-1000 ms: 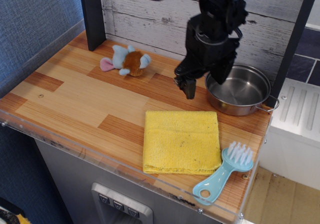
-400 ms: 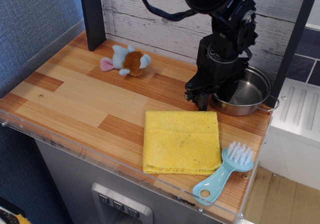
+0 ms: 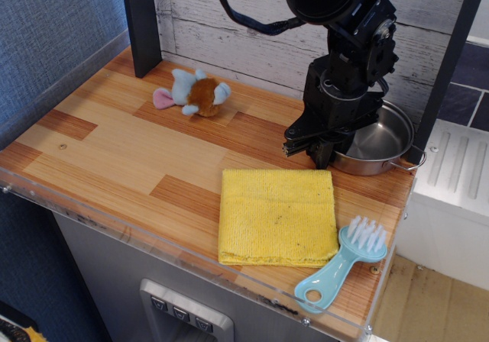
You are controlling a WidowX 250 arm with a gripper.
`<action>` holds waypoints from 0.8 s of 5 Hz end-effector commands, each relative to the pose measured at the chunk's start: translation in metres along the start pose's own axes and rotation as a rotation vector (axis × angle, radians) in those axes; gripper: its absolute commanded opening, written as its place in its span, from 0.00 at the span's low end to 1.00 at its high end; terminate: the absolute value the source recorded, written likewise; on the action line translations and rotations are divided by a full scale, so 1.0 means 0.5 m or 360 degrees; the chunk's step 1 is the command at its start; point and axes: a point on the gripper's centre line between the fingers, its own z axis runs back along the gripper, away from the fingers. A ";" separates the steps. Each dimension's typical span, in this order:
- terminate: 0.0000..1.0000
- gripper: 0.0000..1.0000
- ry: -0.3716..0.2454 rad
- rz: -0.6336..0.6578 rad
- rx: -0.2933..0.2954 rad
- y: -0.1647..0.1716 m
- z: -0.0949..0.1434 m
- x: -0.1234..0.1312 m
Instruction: Move the pot on left side of yellow cloth
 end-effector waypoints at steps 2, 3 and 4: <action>0.00 0.00 -0.0102 -0.0212 -0.0131 -0.032 0.137 0.030; 0.00 0.00 -0.0138 -0.0277 -0.0097 -0.027 0.212 0.026; 0.00 0.00 -0.0218 -0.0258 -0.0130 0.001 0.266 0.019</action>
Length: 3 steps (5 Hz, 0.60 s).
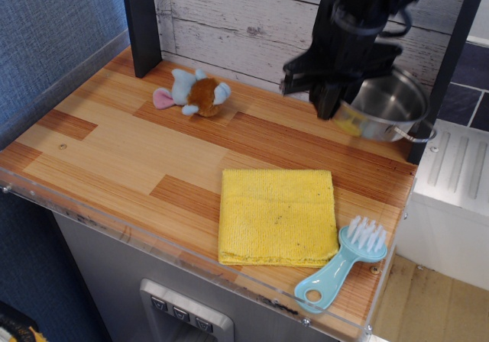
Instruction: Move the pot on left side of yellow cloth
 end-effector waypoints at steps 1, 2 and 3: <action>0.00 0.00 -0.0209 0.0038 -0.0124 0.078 0.173 -0.003; 0.00 0.00 -0.0197 0.0069 -0.0113 0.136 0.188 -0.013; 0.00 0.00 -0.0223 0.0102 -0.0097 0.223 0.202 -0.007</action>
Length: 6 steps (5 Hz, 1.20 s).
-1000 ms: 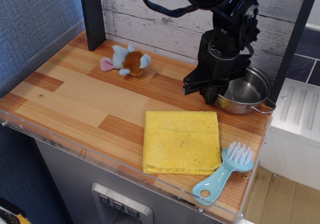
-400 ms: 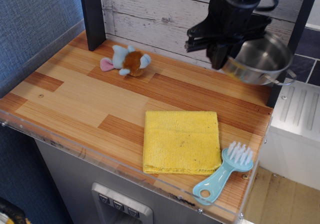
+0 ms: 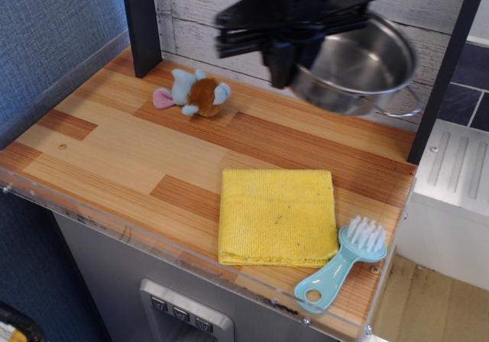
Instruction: Move the pot on left side of yellow cloth
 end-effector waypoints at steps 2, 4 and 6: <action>0.00 0.00 -0.0087 0.0087 -0.0060 0.165 0.000 0.088; 0.00 0.00 -0.0108 0.0160 0.0060 0.232 -0.051 0.123; 0.00 0.00 -0.0103 0.0218 0.0248 0.297 -0.128 0.107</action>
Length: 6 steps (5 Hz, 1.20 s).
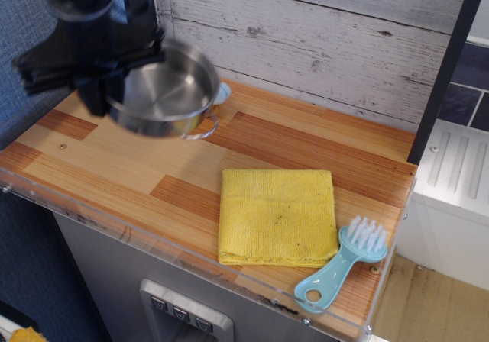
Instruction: Move the pot on left side of yellow cloth
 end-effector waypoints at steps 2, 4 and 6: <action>0.00 0.00 -0.0037 0.0012 0.0133 0.065 -0.113 0.041; 0.00 0.00 0.0049 0.0061 0.0061 0.088 -0.184 0.026; 0.00 0.00 0.0103 0.0130 0.0054 0.065 -0.186 0.007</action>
